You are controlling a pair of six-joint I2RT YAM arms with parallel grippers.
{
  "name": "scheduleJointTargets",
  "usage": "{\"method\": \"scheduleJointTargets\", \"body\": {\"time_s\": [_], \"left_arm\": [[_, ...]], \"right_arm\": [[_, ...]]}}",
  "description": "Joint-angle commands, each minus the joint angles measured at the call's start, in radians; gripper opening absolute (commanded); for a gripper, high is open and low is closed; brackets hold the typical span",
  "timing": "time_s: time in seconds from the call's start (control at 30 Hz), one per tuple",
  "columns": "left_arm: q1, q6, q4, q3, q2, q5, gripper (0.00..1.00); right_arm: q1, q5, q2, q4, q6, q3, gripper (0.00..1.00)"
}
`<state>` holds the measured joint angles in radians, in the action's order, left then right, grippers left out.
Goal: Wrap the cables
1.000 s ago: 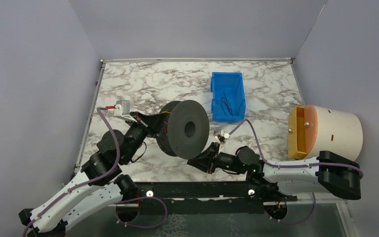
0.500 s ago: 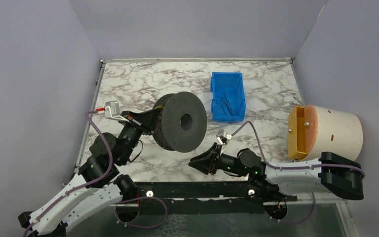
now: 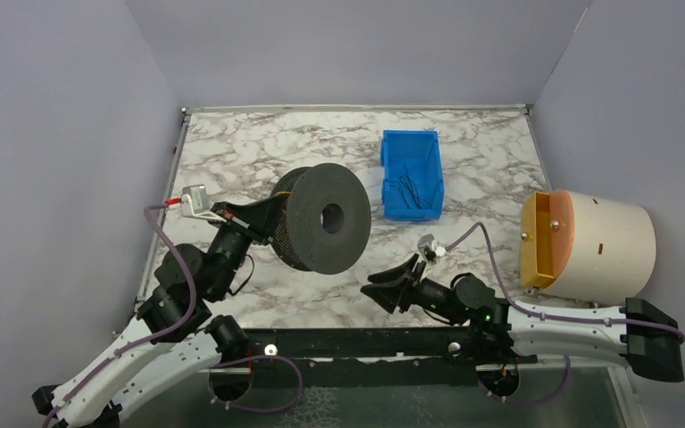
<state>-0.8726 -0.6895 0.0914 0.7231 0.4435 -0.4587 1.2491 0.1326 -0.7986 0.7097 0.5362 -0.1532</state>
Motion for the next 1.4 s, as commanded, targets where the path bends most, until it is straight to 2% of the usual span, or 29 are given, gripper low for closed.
{"method": "scheduleJointTargets", "body": {"time_s": [0.0,0.3,0.43,0.9,1.03,1.13,1.37], "left_arm": [[0.0,-0.055,-0.114,0.03,-0.042,-0.01,0.0],[0.001,-0.133,-0.114,0.003,-0.06,0.024,0.0],[0.001,-0.142,-0.112,0.001,-0.06,0.029,0.0],[0.0,-0.151,-0.129,-0.015,-0.058,0.049,0.0],[0.0,-0.151,-0.13,-0.011,-0.058,0.051,0.0],[0.0,-0.15,-0.127,-0.008,-0.059,0.05,0.0],[0.0,-0.15,-0.15,-0.025,-0.051,0.051,0.0]], "right_arm": [[0.004,0.102,0.077,-0.116,-0.089,0.0,0.47],[0.004,0.069,-0.003,0.005,-0.13,-0.059,0.47],[0.004,0.01,-0.063,0.082,-0.137,-0.09,0.47],[0.004,-0.048,-0.18,0.199,-0.156,-0.164,0.4],[0.004,-0.048,-0.203,0.214,-0.157,-0.172,0.27],[0.004,-0.06,-0.217,0.227,-0.156,-0.179,0.02],[0.004,-0.133,-0.239,0.317,-0.12,-0.169,0.01]]}}
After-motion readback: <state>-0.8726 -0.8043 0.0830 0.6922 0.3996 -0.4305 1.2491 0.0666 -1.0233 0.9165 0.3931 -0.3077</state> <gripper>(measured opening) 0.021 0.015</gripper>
